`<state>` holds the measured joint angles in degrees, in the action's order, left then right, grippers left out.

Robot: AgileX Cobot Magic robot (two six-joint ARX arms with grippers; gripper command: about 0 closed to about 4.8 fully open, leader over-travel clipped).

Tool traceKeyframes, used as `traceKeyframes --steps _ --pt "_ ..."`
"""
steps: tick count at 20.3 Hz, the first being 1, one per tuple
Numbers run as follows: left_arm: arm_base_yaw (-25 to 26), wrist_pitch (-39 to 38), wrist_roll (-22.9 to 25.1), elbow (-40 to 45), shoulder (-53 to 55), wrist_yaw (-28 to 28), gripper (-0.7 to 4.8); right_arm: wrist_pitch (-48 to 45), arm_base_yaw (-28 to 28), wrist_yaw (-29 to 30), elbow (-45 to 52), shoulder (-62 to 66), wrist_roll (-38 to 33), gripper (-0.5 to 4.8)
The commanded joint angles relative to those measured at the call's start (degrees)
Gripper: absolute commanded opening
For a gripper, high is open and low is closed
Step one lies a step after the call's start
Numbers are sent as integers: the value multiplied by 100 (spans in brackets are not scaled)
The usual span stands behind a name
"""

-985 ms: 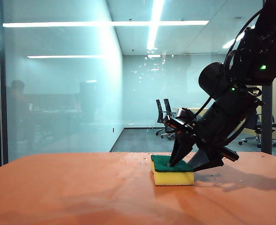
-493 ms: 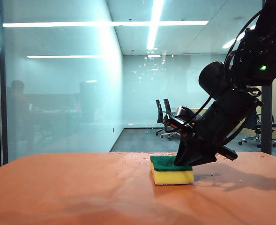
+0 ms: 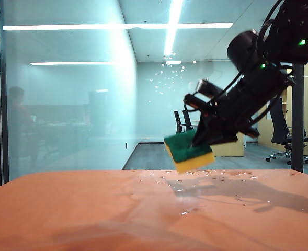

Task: Pick up the sponge from the table, wipe the water off the glass, and finally place the sponge back on the table.

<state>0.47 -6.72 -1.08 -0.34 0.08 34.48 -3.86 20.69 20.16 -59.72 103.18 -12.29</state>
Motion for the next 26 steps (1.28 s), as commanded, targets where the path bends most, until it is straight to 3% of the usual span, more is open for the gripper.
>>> traceKeyframes --steps 1,5,10,16,26 --pt "-2 -11 20 -20 7 26 -5 -538 -61 -138 -28 -48 238 -6" --pt "-2 -11 20 -20 7 26 -5 -704 -216 -492 -221 -48 706 -6" --pt "0 -7 22 -20 7 24 -5 -669 -584 -501 -933 -46 876 -6" --pt "0 7 24 -20 7 4 -5 -841 -734 -654 -1709 116 1897 -6" --pt "0 2 70 -17 7 -131 -5 -1456 -813 -627 -3040 1016 2184 -6"
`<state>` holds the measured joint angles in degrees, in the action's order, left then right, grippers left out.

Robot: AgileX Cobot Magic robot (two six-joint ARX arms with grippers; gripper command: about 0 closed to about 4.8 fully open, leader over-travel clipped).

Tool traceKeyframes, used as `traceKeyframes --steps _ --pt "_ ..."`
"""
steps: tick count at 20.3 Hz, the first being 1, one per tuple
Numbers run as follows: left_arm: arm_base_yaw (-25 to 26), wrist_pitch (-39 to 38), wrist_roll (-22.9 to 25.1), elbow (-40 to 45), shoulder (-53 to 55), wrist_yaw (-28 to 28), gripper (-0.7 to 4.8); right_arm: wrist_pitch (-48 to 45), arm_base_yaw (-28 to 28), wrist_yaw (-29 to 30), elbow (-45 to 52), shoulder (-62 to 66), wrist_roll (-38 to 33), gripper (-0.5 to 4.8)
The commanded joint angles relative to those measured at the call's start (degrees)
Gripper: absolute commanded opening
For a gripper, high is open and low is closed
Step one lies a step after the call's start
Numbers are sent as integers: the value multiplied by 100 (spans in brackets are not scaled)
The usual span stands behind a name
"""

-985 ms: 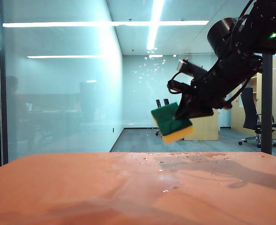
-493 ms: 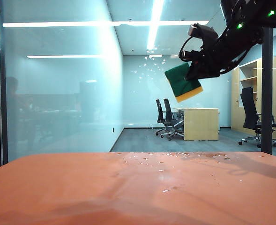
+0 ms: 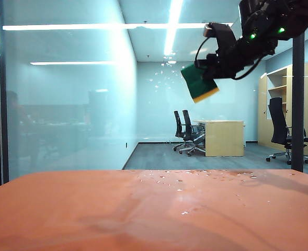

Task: Pick up the sponge from the table, wipe the water off the glass, and finally place the sponge back on the table.

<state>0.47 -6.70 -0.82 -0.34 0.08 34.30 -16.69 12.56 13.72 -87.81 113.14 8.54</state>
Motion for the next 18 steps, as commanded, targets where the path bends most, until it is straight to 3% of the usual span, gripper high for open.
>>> traceKeyframes --steps 1,9,18 --pt "0 0 98 -17 7 -111 -5 -175 0 17 -330 26 125 -6" --pt "-2 -4 153 -17 7 -111 -5 -940 -50 35 -584 179 391 -6" --pt "0 -4 192 -15 7 -131 -5 -898 -59 181 -1082 765 369 -6"
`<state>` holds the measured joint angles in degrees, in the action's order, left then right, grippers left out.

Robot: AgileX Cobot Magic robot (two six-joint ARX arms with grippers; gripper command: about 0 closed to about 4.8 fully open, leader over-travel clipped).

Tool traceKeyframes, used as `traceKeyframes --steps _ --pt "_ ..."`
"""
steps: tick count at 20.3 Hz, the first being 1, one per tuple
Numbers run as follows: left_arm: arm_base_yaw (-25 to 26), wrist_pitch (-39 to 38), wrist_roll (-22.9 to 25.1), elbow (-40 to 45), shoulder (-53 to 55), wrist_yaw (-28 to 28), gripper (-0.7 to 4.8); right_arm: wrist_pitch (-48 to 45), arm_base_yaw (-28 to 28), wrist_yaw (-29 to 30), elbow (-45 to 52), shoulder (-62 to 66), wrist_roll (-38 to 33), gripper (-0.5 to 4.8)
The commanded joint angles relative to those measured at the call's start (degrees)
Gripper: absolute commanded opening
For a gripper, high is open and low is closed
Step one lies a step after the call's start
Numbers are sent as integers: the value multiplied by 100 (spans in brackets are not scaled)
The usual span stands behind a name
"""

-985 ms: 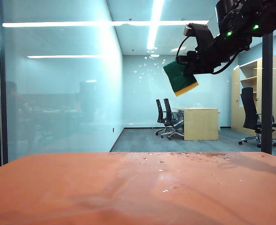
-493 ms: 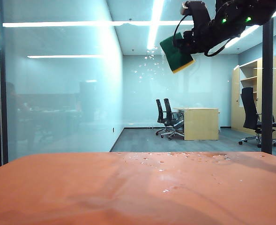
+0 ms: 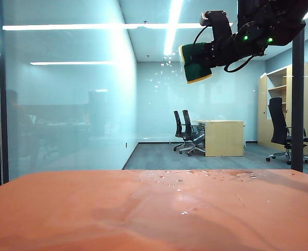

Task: Pick up the sponge from the table, wipe the water off the glass, and finally place the sponge back on the table.

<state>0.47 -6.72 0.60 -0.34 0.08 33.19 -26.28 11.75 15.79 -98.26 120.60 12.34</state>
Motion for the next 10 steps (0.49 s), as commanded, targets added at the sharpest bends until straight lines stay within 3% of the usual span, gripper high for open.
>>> traceKeyframes --steps 1,10 --pt "0 -2 50 -15 7 -20 -5 96 22 -20 -37 20 -11 -6" --pt "-2 -7 48 -15 7 -105 -5 671 92 103 -37 179 -9 -6"
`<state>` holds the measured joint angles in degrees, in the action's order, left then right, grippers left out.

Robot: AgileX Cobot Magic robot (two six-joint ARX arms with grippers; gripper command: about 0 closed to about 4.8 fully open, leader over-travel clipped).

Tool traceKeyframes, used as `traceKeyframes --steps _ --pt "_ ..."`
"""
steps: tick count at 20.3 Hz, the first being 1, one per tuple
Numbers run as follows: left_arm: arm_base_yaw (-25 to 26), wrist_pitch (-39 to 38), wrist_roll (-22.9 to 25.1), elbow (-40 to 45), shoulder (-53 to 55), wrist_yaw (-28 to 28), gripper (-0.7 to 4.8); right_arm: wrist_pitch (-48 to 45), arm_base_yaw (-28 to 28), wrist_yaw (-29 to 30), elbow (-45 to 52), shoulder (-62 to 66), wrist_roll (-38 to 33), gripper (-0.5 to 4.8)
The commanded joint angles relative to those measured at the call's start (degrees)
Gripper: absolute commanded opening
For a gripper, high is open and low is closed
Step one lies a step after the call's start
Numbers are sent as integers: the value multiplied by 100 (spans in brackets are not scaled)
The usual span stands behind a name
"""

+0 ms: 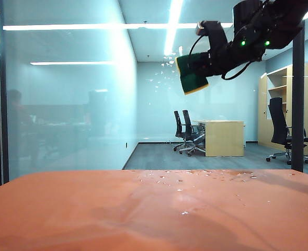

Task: Pick up the sponge from the table, wipe the water off the glass, and finally place the sponge back on the table.

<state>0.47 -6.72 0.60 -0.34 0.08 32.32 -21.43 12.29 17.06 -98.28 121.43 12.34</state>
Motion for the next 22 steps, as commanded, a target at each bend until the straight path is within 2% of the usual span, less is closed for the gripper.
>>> traceKeyframes --steps 1,7,13,22 --pt "-2 -9 48 -15 7 -17 -5 221 52 -39 -35 144 -7 -6" --pt "-2 -9 48 -15 7 -20 -5 507 210 -37 -35 516 7 -6" --pt "-2 -9 48 -15 7 -17 -5 326 284 -42 -109 568 9 -6" --pt "-2 0 48 -15 7 -20 -5 1397 289 -61 -1473 527 -7 -6"
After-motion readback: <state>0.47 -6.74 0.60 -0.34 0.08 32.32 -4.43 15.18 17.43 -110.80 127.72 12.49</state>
